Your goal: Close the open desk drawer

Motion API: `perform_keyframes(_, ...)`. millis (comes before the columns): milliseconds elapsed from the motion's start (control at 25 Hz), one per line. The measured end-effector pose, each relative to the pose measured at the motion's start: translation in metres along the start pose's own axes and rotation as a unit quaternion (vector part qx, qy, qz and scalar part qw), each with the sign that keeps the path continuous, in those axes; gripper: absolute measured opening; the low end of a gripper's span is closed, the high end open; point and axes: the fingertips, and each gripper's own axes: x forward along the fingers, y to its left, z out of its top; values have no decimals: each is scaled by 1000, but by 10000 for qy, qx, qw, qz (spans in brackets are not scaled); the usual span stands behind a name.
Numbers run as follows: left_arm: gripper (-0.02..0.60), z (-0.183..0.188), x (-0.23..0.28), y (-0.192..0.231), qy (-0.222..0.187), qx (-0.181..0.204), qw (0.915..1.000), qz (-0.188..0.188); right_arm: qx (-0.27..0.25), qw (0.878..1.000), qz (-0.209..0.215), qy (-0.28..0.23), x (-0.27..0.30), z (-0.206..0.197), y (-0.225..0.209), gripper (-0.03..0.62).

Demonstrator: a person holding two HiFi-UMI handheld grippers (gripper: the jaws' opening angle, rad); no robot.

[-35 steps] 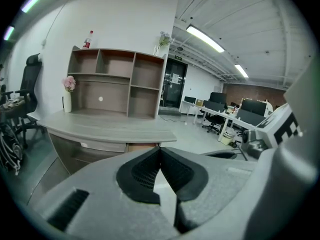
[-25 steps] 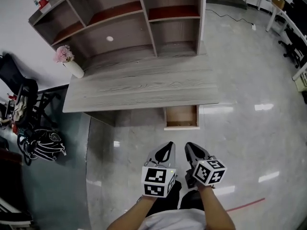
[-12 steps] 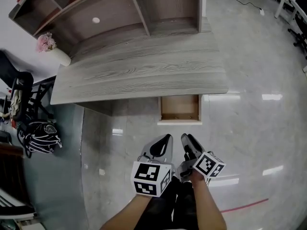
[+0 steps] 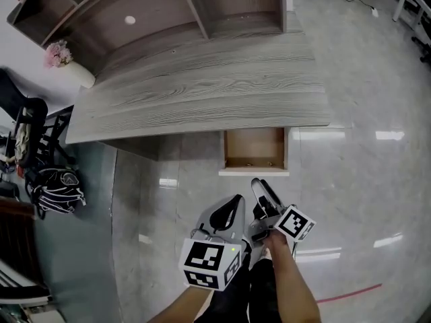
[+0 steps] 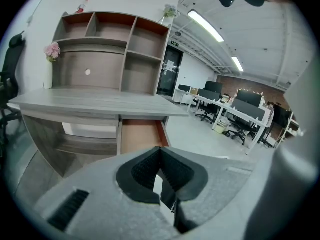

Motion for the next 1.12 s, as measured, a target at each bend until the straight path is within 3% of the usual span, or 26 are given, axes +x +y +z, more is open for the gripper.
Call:
perform_keyframes(360,2,-17,1,28,36,-158,9998,102,204,9992,-4,-346,11,5,-8,213)
perform_keyframes(480,2,-15,0,31,28,-164,9998,97,216,9987,-257,-380,12,7,-17,212)
perform_keyframes(560,2,-15,-2,32,16,-162,9998,99,279,9978,-396,-448,10,6,-23,139)
perform_keyframes(640,2,-14,-2,32,-2,-172,9998,108,337,9971,-456,-516,9,6,-22,126)
perform_keyframes(1120,2,4,-3,23,-144,-43,9999,28,201,9974,-106,-678,19,28,19,126)
